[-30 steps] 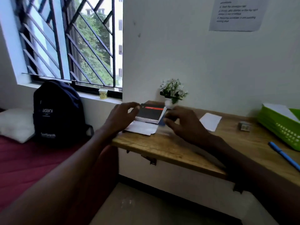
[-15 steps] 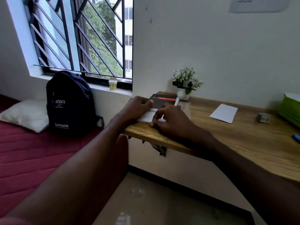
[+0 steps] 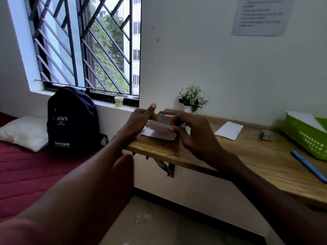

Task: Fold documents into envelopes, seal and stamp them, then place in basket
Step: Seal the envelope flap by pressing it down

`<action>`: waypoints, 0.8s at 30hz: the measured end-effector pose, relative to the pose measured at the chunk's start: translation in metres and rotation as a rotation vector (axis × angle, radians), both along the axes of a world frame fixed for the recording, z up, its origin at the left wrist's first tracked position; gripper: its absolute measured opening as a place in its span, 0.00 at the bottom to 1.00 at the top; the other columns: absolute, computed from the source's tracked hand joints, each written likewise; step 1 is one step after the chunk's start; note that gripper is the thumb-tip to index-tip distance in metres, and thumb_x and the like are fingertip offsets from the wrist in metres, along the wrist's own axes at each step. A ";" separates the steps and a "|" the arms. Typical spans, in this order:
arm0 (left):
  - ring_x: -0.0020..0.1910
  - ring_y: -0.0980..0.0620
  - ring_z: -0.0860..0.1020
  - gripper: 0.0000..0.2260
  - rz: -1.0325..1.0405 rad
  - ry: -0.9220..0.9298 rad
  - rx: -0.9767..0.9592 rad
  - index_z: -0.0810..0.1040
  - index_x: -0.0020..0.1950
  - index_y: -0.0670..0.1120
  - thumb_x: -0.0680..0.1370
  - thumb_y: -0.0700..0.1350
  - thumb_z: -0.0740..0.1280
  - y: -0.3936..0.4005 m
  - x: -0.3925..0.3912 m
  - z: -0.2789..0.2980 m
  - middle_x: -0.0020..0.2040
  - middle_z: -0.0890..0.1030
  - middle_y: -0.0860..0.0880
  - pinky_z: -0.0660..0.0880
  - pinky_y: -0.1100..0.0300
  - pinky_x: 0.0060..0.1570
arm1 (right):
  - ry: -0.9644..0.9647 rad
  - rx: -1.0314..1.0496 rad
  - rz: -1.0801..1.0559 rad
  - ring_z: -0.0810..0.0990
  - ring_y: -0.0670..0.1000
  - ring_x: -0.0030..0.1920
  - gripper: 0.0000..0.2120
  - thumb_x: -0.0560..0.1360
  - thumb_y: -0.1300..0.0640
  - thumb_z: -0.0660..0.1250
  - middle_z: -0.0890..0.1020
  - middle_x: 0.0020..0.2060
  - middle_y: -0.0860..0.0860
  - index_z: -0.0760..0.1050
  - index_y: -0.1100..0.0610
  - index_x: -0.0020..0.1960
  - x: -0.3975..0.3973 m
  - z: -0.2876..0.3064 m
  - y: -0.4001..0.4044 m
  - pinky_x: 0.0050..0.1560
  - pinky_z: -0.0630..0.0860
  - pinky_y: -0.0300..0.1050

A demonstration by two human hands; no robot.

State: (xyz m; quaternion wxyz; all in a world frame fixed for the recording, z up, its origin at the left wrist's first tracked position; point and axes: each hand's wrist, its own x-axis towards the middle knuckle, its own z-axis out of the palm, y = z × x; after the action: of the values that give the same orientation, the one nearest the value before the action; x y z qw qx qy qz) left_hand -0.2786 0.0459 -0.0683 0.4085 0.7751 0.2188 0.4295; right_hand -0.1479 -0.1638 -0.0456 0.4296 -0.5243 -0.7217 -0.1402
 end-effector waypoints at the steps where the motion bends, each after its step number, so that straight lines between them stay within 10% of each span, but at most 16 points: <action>1: 0.46 0.44 0.84 0.28 -0.003 -0.020 0.023 0.88 0.43 0.44 0.82 0.66 0.61 0.000 0.000 0.000 0.43 0.87 0.45 0.77 0.46 0.54 | 0.031 0.027 0.016 0.80 0.44 0.47 0.05 0.77 0.63 0.73 0.83 0.45 0.46 0.80 0.56 0.51 -0.002 0.005 -0.009 0.47 0.74 0.32; 9: 0.38 0.64 0.79 0.16 -0.102 -0.054 0.209 0.86 0.43 0.48 0.83 0.53 0.66 -0.038 0.015 0.035 0.37 0.84 0.56 0.74 0.64 0.42 | 0.216 0.254 0.117 0.83 0.49 0.54 0.12 0.78 0.69 0.70 0.84 0.51 0.48 0.80 0.57 0.58 0.008 0.061 -0.085 0.51 0.79 0.44; 12: 0.43 0.57 0.84 0.16 -0.245 -0.053 0.175 0.86 0.48 0.40 0.85 0.47 0.64 -0.067 0.034 0.071 0.42 0.87 0.49 0.76 0.66 0.48 | 0.313 0.366 0.165 0.81 0.50 0.53 0.14 0.79 0.71 0.67 0.83 0.51 0.53 0.79 0.56 0.58 0.027 0.082 -0.108 0.53 0.76 0.42; 15: 0.54 0.42 0.85 0.22 -0.435 0.065 0.036 0.86 0.54 0.42 0.85 0.56 0.60 -0.090 0.064 0.100 0.52 0.87 0.40 0.76 0.46 0.65 | 0.436 0.433 0.187 0.78 0.53 0.54 0.12 0.80 0.68 0.66 0.82 0.52 0.54 0.79 0.57 0.61 0.066 0.097 -0.114 0.54 0.74 0.49; 24: 0.64 0.35 0.80 0.39 -0.837 0.219 -0.421 0.71 0.74 0.36 0.80 0.69 0.58 -0.129 0.191 0.079 0.65 0.80 0.34 0.80 0.48 0.57 | 0.994 0.258 -0.020 0.84 0.43 0.39 0.10 0.81 0.66 0.65 0.86 0.42 0.49 0.82 0.59 0.58 0.142 0.063 -0.051 0.37 0.78 0.42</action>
State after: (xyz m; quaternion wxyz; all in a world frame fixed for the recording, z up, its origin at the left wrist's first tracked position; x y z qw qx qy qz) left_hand -0.0872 -0.0827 0.0112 0.6690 0.7376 0.0118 0.0906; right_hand -0.0063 -0.2143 0.0173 0.7805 -0.4774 -0.4021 0.0340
